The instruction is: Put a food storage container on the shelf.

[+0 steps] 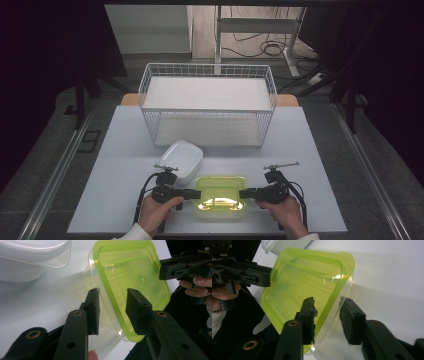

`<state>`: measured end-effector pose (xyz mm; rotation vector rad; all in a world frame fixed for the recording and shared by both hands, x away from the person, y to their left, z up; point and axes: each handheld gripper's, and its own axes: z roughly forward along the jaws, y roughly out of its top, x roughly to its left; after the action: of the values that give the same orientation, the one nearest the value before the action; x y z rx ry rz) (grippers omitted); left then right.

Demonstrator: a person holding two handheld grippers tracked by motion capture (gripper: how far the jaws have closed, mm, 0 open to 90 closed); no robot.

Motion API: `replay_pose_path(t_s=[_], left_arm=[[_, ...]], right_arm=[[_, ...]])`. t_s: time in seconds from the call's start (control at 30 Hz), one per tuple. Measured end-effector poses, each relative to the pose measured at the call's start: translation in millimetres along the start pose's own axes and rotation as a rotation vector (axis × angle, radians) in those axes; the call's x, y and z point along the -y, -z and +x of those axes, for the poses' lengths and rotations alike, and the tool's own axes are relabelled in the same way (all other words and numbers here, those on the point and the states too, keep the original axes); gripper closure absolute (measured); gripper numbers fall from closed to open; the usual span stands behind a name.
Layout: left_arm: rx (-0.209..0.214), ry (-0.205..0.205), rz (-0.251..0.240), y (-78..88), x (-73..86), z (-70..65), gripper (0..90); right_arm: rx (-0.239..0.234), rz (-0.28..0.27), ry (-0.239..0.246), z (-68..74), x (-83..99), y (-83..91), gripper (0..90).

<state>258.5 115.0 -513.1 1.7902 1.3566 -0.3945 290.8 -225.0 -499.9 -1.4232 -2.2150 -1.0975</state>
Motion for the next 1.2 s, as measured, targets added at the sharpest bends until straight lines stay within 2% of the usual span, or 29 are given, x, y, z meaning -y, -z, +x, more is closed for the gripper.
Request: replay_pose_path(t_s=[0.2,0.43,0.6,0.8,1.2], left_arm=[[0.048,0.032,0.015,-2.7,1.8,3.7,73.4],[0.061,0.012,0.008,0.7,2.3,1.5,76.2],[0.075,0.0,-0.006,4.0,2.3,0.9,79.6],[0.084,-0.028,-0.023,9.5,1.3,-3.1,79.8],[0.091,-0.11,-0.063,23.8,-2.3,-11.9,79.7]], right_arm=[[-0.024,-0.011,-0.037,-2.5,1.9,1.5,73.0],[-0.061,-0.036,-0.049,-3.6,4.0,7.6,76.5],[-0.093,-0.07,-0.02,-2.7,4.7,14.5,79.8],[-0.08,-0.088,0.037,3.0,3.8,19.0,79.9],[-0.095,-0.126,0.098,10.8,2.2,25.7,79.9]])
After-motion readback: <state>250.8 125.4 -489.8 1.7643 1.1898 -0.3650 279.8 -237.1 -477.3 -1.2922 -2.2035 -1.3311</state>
